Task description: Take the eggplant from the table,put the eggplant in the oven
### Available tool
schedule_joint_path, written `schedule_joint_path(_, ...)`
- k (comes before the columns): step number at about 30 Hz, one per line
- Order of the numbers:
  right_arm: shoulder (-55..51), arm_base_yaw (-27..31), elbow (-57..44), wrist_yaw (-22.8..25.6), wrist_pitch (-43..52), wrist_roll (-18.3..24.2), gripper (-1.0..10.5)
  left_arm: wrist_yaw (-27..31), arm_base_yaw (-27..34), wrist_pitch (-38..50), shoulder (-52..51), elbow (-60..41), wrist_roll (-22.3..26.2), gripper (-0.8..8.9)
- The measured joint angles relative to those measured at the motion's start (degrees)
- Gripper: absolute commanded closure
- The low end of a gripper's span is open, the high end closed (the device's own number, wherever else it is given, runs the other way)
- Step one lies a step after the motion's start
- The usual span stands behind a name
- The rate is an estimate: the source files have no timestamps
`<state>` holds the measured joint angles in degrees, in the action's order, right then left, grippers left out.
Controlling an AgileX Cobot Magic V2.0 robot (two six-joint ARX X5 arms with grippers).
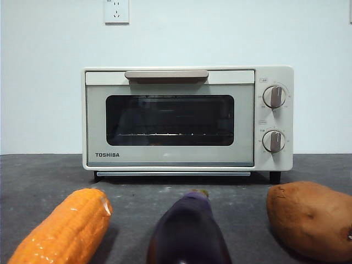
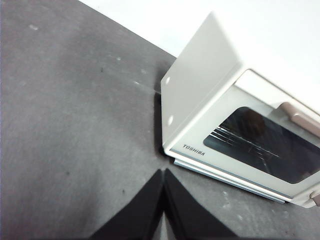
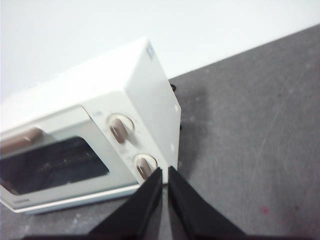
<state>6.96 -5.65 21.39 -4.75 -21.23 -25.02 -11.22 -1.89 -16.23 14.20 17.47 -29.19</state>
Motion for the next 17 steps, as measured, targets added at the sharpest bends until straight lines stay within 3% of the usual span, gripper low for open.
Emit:
schedule_joint_path(8, 10.2, 0.0, 13.3, -0.4, -8.0, 5.2, 9.4, -2.7, 0.0, -1.6, 13.2, 12.0, 6.5, 8.08)
schedule_joint_path(17, 21.5, 0.0, 25.6, -4.2, -20.8, 10.6, 9.4, -7.0, 0.0, -6.4, 25.6, 21.9, 11.9, 8.08)
